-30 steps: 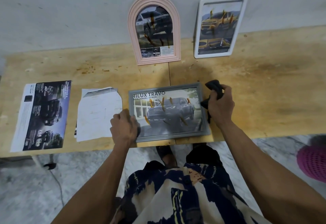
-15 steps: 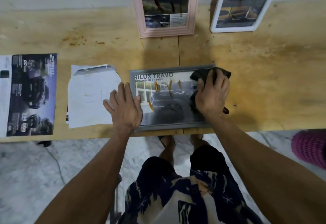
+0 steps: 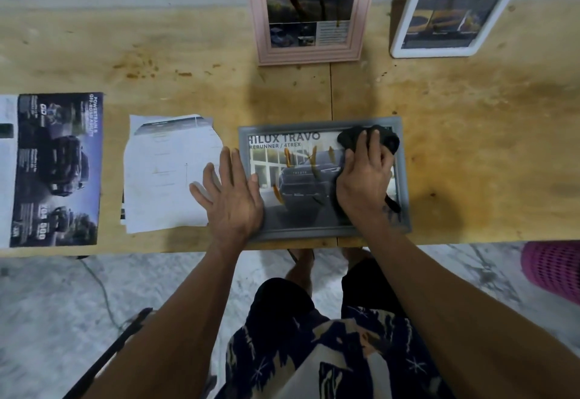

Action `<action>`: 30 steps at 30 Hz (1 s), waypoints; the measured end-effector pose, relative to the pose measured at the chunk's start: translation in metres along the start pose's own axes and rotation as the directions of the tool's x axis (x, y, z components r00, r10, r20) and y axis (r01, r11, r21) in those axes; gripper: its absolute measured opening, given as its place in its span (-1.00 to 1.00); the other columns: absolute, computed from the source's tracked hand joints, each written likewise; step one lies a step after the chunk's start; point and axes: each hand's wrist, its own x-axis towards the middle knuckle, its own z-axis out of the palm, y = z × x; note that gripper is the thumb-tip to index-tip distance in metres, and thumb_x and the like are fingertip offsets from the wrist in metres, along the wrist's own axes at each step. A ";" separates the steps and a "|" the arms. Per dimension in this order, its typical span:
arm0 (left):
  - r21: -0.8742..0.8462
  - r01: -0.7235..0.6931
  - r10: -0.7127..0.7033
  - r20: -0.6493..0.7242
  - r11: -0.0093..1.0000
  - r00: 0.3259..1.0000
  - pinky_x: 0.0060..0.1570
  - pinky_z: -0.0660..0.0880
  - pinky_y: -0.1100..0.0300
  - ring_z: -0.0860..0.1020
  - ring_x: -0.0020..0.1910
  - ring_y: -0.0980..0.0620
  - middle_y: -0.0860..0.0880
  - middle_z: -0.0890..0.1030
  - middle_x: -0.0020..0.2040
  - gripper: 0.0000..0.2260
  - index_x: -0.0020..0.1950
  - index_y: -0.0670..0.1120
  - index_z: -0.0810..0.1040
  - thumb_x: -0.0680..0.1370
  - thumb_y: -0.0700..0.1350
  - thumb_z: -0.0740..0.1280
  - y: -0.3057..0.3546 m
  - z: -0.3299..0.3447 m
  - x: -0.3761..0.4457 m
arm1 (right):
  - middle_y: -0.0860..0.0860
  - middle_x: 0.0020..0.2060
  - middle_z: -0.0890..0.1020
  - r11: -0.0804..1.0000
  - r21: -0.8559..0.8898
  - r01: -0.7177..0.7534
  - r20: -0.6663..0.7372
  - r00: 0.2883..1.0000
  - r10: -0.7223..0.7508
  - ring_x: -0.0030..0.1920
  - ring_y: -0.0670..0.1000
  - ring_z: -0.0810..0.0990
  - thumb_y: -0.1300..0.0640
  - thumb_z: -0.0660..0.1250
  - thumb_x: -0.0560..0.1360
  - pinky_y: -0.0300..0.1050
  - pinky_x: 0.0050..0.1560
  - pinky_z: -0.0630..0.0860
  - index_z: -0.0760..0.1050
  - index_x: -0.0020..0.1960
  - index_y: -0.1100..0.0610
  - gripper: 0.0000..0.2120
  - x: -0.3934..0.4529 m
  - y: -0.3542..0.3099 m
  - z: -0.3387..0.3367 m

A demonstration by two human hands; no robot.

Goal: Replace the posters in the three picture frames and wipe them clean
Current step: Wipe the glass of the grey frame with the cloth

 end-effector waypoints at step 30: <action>-0.068 0.001 0.000 0.012 0.998 1.000 0.44 -0.23 -0.34 -0.07 0.57 -0.12 0.16 -0.09 0.62 -0.52 0.62 0.11 -0.03 0.69 0.12 -0.16 -0.006 -0.002 -0.002 | 0.10 0.48 0.33 0.912 0.183 0.367 0.304 0.861 -0.407 0.40 0.15 0.30 0.19 0.18 0.59 0.10 0.40 0.31 0.31 0.49 0.20 -0.53 -0.041 -0.084 0.037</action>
